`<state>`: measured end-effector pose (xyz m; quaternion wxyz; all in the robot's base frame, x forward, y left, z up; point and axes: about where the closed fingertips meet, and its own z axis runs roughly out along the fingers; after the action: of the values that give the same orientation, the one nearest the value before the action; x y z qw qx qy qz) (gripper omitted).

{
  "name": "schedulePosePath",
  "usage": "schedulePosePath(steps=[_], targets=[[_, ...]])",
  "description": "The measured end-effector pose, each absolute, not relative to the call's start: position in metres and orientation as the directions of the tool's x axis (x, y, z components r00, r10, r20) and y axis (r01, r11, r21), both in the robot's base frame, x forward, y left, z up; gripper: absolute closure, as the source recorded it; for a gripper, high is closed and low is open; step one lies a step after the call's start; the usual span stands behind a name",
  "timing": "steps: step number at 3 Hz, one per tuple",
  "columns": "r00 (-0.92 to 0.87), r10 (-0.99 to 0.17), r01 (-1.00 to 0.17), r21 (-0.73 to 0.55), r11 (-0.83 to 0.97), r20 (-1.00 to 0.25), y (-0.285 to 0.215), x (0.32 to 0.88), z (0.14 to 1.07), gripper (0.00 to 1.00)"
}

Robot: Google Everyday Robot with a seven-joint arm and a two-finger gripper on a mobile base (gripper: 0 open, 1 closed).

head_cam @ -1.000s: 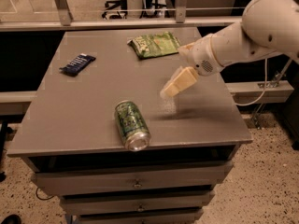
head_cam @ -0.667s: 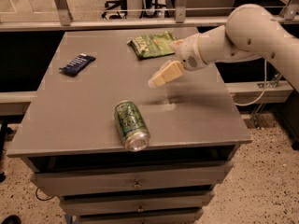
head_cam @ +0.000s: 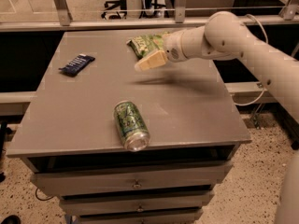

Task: Move green jalapeno chip bag near green can

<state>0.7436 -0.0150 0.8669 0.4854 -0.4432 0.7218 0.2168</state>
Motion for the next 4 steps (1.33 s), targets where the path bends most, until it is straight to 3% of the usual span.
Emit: schedulePosePath(steps=[2,4], targets=[[-0.221,-0.345,-0.752,-0.067,0.656,-0.912,0.002,0.806,0.846,0.0],[-0.285,-0.313,-0.716,-0.017,0.698,-0.906,0.023,0.824,0.832,0.41]])
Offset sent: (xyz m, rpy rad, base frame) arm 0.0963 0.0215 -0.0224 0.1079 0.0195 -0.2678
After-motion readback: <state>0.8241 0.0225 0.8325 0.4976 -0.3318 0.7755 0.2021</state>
